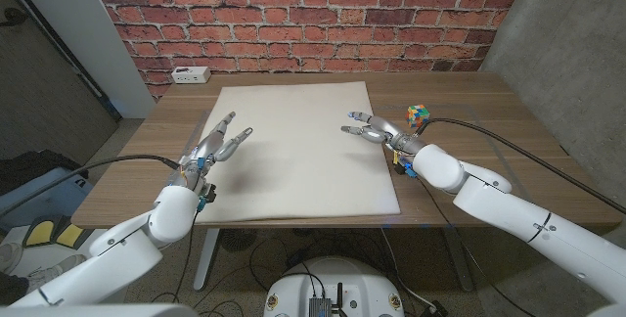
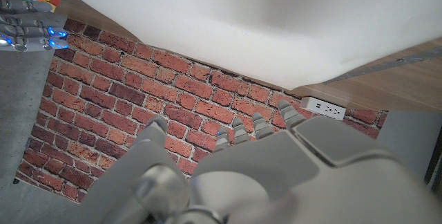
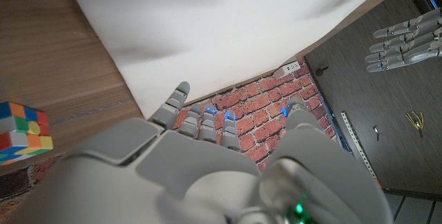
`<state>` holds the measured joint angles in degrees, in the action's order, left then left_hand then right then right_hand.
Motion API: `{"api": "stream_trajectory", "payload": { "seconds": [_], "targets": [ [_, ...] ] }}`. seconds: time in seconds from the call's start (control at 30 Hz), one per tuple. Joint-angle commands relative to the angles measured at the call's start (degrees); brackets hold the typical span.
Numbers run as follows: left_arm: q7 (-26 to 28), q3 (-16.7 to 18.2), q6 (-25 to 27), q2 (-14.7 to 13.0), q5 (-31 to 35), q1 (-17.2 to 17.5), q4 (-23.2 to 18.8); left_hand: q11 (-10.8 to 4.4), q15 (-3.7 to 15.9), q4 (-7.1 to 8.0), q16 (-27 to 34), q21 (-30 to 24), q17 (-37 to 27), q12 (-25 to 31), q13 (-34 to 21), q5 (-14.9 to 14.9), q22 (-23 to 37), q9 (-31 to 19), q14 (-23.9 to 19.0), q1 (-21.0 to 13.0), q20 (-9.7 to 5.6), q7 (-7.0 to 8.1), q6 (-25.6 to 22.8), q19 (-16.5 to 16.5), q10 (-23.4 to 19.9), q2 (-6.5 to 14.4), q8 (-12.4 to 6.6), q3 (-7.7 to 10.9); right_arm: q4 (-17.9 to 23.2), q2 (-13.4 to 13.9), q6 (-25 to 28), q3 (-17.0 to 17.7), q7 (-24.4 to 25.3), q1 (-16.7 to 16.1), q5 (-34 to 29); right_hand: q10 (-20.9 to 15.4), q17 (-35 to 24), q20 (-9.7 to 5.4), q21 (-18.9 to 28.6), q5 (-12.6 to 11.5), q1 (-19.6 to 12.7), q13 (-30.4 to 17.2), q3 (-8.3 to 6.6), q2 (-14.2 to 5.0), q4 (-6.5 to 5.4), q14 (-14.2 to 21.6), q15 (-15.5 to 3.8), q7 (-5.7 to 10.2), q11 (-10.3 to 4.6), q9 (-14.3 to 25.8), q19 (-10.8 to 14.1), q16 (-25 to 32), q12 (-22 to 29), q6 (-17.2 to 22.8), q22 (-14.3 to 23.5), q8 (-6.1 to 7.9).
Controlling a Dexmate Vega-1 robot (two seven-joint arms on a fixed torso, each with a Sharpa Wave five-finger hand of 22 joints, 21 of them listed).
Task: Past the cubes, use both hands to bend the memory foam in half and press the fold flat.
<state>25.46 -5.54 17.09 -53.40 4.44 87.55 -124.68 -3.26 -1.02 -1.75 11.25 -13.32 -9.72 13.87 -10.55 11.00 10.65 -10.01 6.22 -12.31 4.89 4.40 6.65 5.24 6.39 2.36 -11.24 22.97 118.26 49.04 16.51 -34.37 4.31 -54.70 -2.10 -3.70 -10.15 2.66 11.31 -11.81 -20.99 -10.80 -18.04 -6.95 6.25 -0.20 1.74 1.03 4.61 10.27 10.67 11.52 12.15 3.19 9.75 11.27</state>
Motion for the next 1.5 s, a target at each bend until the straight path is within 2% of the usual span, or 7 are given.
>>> {"api": "stream_trajectory", "payload": {
  "seconds": [0.03,0.43,0.77,1.13,1.5],
  "targets": [
    [-3.25,1.92,4.34,-2.96,2.74,2.80,-3.27,-0.14,0.39,-0.48,-0.18,0.30,-0.32,-0.27,-0.22,-0.03,0.17,-0.08,0.21,-0.26,-0.66,0.08,0.10,0.23,0.01,-0.68,-0.08,0.10,4.21,1.15,3.73,-0.63,0.71,-2.10,-2.64,-0.50,-0.12,-0.11,0.16,0.15,-0.88,-0.13,-0.04,0.18,0.52,0.46,0.21,0.01,0.33,0.31,0.35,-0.03,0.25,0.43,0.06,0.22],
    [-7.14,3.76,4.41,-4.81,3.90,4.30,-4.03,-0.32,0.62,-1.29,-0.59,0.64,-0.32,-0.55,-0.25,0.08,0.12,-0.10,0.89,-0.86,-0.45,-0.22,-0.43,0.71,0.07,-1.32,-0.10,-0.06,7.81,2.34,6.73,-0.95,1.39,-4.37,-4.62,-0.81,-0.12,-0.28,0.10,0.34,-1.24,-0.13,0.13,0.83,1.06,0.68,0.27,0.11,0.11,0.30,0.50,-0.11,0.19,1.12,0.05,0.35],
    [-9.70,5.58,6.48,-5.46,4.97,6.15,-5.91,-0.45,0.50,-2.11,-0.74,1.24,-0.33,-0.88,-0.28,0.22,0.13,-0.12,1.30,-1.40,-0.02,0.70,-0.40,2.04,0.33,-2.07,0.09,-0.31,10.45,3.75,8.37,-0.73,2.15,-6.48,-6.27,-1.22,-0.15,-0.13,0.05,0.47,-1.24,-0.14,0.53,1.69,1.39,0.92,0.22,0.16,0.10,0.30,0.61,-0.14,0.18,1.96,0.04,0.51],
    [-12.15,6.34,7.44,-6.27,7.09,7.39,-7.21,-0.72,0.60,-3.03,-0.62,1.10,-0.33,-0.79,-0.30,0.39,0.13,-0.14,0.99,-2.05,0.38,1.04,-1.73,1.57,-0.46,-2.96,-0.27,-0.60,12.99,4.54,12.05,-1.64,2.08,-7.65,-9.06,-1.58,-0.15,0.03,0.02,0.44,-1.64,-0.14,0.58,2.07,1.78,1.12,0.09,0.24,-0.21,0.30,0.77,-0.17,0.17,2.35,0.03,0.51],
    [-14.50,7.23,10.44,-7.30,10.23,9.17,-9.31,-0.89,0.51,-3.76,-0.68,1.02,-0.34,-0.91,-0.31,0.53,0.08,-0.15,1.09,-2.32,0.68,2.55,-2.00,1.08,-0.63,-4.27,-0.16,-1.21,15.89,5.52,16.30,-2.58,1.86,-9.41,-11.09,-1.71,-0.14,-0.08,-0.01,0.33,-2.35,-0.14,0.62,2.69,2.36,1.29,-0.05,0.34,-0.54,0.30,0.99,-0.25,0.03,2.79,0.01,0.50]
  ]
}}
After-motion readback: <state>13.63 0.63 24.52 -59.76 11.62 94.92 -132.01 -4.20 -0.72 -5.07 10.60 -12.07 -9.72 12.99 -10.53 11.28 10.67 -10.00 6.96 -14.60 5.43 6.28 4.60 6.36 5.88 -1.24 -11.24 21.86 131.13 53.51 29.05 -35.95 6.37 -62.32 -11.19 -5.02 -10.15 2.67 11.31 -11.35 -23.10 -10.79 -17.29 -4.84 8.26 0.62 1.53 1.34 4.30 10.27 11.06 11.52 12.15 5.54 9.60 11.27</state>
